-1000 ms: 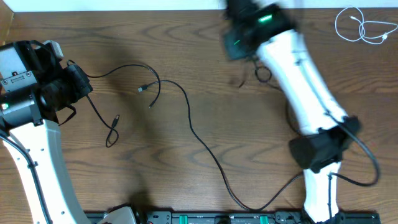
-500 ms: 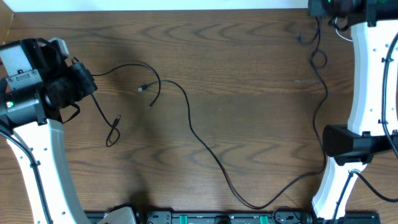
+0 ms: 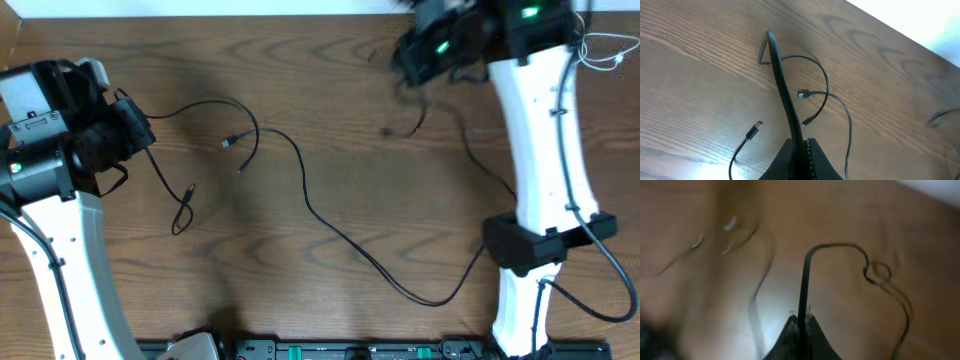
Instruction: Untangle cables
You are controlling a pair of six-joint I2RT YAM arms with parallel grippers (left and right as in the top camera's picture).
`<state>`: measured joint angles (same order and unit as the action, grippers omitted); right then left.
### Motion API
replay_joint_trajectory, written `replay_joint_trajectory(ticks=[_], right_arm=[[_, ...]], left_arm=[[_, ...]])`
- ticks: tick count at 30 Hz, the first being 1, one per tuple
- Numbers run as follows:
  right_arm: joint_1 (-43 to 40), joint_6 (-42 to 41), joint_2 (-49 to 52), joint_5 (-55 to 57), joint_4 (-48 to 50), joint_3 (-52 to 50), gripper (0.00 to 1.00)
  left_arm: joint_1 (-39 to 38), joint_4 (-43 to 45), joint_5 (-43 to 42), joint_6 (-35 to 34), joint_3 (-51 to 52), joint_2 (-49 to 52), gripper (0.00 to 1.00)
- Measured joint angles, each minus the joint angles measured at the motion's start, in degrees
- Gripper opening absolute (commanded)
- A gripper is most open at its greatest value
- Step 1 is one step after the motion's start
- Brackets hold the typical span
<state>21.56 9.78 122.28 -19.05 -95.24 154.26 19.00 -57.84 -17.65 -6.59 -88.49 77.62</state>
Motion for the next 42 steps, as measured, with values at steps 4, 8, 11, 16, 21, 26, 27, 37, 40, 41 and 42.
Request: replay_joint_trajectory(ticks=[4, 8, 11, 16, 21, 26, 27, 37, 40, 41, 42], right_arm=[[6.9, 3.1, 0.1, -2.4, -1.7, -6.2, 0.01], [9.5, 4.0, 0.0, -3.8, -1.8, -16.2, 0.01], [11.1, 4.4, 0.1, -6.6, -2.0, -22.0, 0.02], [15.1, 4.9, 0.1, -8.4, -1.1, -28.7, 0.06], [21.7, 6.1, 0.1, -9.6, 1.0, -34.0, 0.41], [26.0, 7.2, 0.1, -8.5, 5.6, -34.7, 0.74], [25.9, 5.5, 0.1, -6.8, 7.3, -34.8, 0.77], [19.1, -17.4, 0.1, 10.2, 29.2, -39.4, 0.78], [19.4, -20.9, 0.1, 11.1, 33.9, -44.5, 0.75], [19.7, -23.0, 0.1, 12.3, 36.2, -46.5, 0.75], [20.0, -25.2, 0.1, 13.9, 37.8, -48.0, 0.75]], left_arm=[[0.0, 0.2, 0.0, 0.0, 0.0, 0.0, 0.07], [0.0, 0.2, 0.0, 0.0, 0.0, 0.0, 0.08], [0.0, 0.2, 0.0, 0.0, 0.0, 0.0, 0.07], [0.0, 0.2, 0.0, 0.0, 0.0, 0.0, 0.07], [0.0, 0.2, 0.0, 0.0, 0.0, 0.0, 0.07], [0.0, 0.2, 0.0, 0.0, 0.0, 0.0, 0.07], [0.0, 0.2, 0.0, 0.0, 0.0, 0.0, 0.07], [0.0, 0.2, 0.0, 0.0, 0.0, 0.0, 0.07], [0.0, 0.2, 0.0, 0.0, 0.0, 0.0, 0.07], [0.0, 0.2, 0.0, 0.0, 0.0, 0.0, 0.07], [0.0, 0.2, 0.0, 0.0, 0.0, 0.0, 0.07]])
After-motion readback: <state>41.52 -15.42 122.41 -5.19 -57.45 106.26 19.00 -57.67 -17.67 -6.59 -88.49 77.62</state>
